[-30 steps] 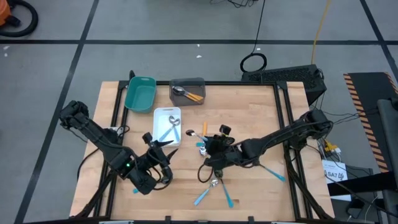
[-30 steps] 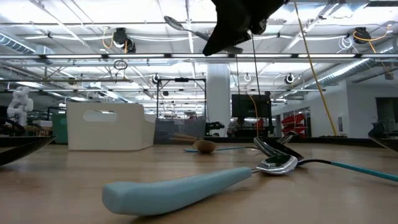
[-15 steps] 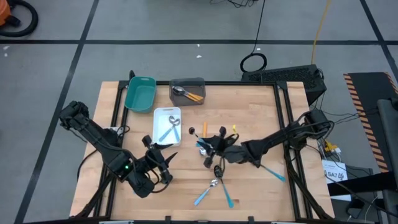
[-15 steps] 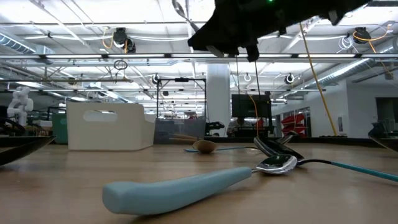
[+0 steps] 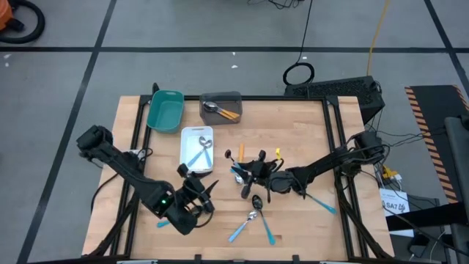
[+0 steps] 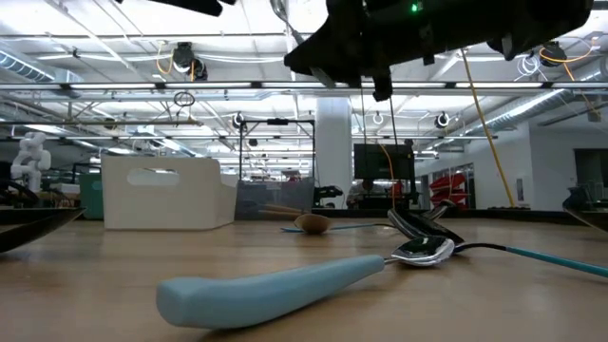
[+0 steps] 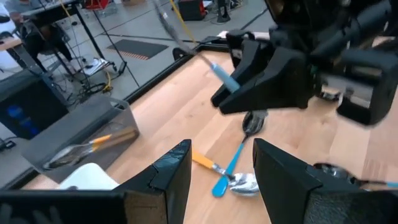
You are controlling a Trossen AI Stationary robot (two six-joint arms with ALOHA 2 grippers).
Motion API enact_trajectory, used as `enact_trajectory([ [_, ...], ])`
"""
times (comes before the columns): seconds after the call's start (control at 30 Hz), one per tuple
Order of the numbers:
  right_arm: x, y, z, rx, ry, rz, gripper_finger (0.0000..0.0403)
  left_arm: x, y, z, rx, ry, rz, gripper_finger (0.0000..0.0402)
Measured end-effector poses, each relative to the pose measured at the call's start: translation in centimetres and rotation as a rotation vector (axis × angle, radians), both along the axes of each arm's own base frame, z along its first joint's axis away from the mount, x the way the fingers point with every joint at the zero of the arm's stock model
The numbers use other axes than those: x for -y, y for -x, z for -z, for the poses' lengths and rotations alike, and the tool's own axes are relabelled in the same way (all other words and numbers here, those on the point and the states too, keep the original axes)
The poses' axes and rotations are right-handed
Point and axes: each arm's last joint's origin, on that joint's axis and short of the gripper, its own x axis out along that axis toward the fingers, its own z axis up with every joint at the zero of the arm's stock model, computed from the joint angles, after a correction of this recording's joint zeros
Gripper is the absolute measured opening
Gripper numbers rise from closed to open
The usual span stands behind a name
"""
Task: Sort silverware by color (type)
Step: Put the light blue spoon into the white bin
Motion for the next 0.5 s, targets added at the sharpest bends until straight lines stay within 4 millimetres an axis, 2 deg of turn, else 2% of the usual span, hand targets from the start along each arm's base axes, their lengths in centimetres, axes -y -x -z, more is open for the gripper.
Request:
enact_trajectory([
  [0.3,-0.4,-0.4,1.8,-0.028,0.009,-0.008,0.0046,1.1,-1.4,1.5,0.04,0.031,0.002,0.017],
  [0.5,-0.5,-0.7,2.1,0.016,0.006,-0.01,0.0046,0.8,-1.7,1.7,0.065,0.035,-0.033,0.017],
])
